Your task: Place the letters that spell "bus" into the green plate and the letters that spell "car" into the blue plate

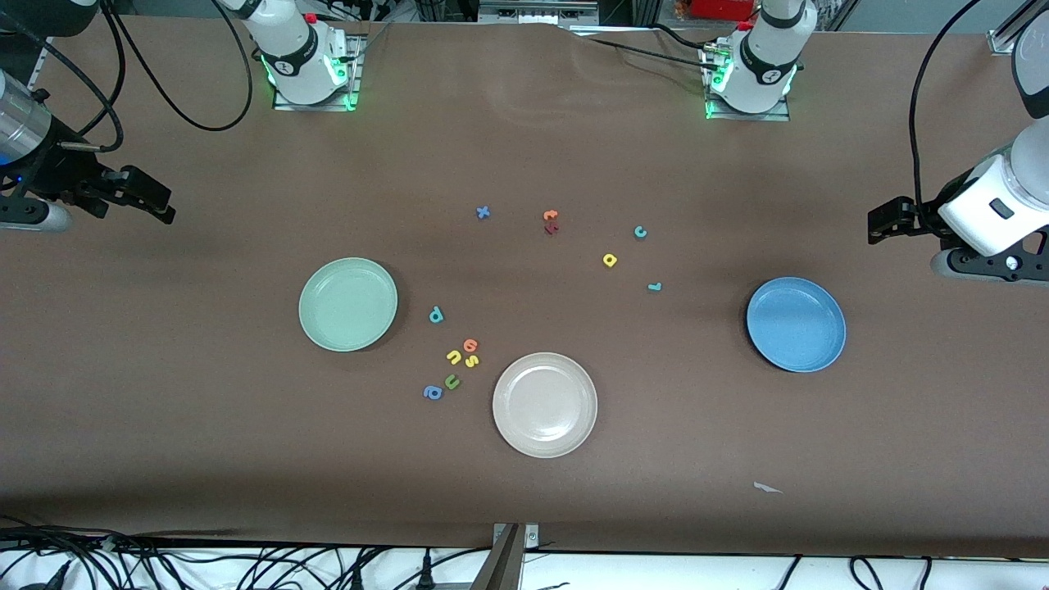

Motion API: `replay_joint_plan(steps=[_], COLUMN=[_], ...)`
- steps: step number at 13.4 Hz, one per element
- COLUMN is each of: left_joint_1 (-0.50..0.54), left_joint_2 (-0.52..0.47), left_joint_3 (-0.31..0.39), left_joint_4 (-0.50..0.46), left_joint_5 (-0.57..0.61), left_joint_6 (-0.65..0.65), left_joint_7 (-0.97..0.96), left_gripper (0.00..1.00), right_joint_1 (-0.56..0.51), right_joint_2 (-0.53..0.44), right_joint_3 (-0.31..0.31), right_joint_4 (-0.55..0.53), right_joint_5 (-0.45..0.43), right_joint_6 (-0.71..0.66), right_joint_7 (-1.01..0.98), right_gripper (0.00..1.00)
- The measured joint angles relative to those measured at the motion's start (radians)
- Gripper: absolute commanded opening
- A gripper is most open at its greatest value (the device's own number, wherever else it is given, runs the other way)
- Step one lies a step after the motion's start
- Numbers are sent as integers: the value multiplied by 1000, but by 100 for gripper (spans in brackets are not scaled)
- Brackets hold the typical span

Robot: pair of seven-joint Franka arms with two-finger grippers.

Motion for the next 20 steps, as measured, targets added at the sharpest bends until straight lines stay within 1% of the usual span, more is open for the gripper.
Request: replay_joint_plan(steps=[13, 20], left_joint_1=[0, 0], left_joint_2=[3, 3], left_joint_3=[0, 0], left_joint_4=[-3, -3], left_joint_5=[0, 0], left_joint_6=[1, 1], left_joint_7=[0, 0], left_gripper=[100, 100], right_joint_1=[9, 32], right_joint_2=[0, 0], right_joint_3=[2, 8], right_joint_4=[0, 0], right_joint_5=[-1, -1], right_joint_6=[-8, -10], right_joint_7=[0, 0], right_gripper=[100, 100])
